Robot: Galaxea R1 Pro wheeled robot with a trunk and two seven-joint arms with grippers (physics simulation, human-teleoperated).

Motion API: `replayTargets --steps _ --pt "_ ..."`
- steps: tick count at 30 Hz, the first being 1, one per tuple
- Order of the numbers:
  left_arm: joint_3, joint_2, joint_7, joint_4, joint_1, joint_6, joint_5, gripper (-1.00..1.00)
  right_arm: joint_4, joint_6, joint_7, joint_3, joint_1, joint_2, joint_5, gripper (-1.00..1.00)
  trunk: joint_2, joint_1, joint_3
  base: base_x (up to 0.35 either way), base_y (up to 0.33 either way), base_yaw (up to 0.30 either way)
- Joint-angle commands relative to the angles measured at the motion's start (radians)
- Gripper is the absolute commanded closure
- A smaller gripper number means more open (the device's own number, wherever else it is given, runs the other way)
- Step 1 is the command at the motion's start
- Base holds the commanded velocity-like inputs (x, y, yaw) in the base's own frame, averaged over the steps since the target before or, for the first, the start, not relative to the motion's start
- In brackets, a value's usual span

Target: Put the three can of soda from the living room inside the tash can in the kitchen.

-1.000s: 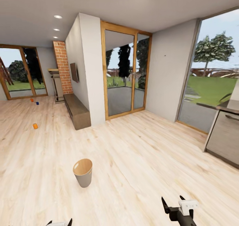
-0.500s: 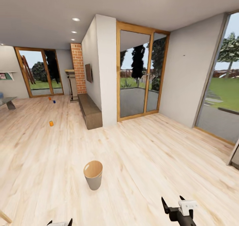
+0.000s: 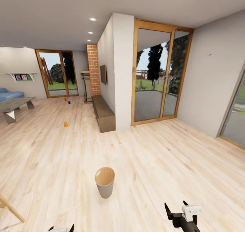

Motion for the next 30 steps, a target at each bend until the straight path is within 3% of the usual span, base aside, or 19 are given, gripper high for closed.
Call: replayTargets --steps 1,16,30 --pt "0.000 0.000 0.000 0.000 0.000 0.000 0.000 -1.00 0.000 0.000 0.000 0.000 0.000 0.000 0.000 -1.00 0.000 0.000 -0.001 0.185 0.000 0.168" --pt "-0.001 0.000 0.000 -0.001 0.000 0.000 0.000 -1.00 0.000 0.001 0.000 0.001 0.000 0.000 0.000 -1.00 0.000 0.000 -0.020 0.185 -0.026 0.156" --pt "-0.001 -0.001 0.000 -0.002 0.000 -0.001 -0.002 -1.00 0.003 0.001 0.001 0.001 0.000 0.002 0.003 -1.00 0.000 0.000 -0.037 0.167 -0.243 0.149"
